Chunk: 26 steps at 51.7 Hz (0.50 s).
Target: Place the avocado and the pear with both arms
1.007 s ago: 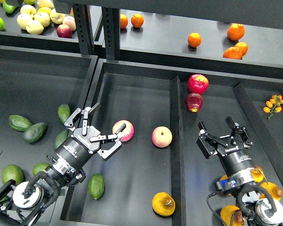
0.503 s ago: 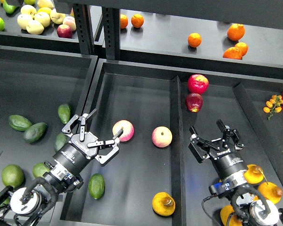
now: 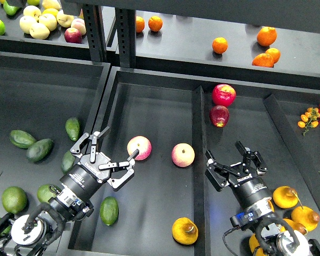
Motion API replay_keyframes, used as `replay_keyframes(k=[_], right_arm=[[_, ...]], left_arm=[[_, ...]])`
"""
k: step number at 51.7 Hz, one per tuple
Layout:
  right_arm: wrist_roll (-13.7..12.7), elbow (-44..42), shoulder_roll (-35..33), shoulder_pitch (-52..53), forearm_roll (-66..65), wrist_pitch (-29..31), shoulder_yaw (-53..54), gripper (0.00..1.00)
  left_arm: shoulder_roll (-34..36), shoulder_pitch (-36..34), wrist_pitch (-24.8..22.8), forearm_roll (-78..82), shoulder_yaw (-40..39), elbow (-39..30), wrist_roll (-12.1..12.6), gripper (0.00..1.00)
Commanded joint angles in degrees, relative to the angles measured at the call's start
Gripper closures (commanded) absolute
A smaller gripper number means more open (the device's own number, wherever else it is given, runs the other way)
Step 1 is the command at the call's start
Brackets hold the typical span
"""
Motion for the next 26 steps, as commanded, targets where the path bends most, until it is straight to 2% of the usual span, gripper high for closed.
replay_keyframes(k=[1, 26], right_arm=[[-0.02, 0.00, 0.00, -0.11, 0.00, 0.05, 0.03, 0.00], [-0.11, 0.26, 0.00, -0.64, 0.00, 0.14, -0.67, 0.00]], left_arm=[[0.00, 0.26, 0.10, 0.00, -0.06, 0.57, 0.11, 0.01], [0.00, 0.78, -0.25, 0.00, -0.15, 0.66, 0.02, 0.01]])
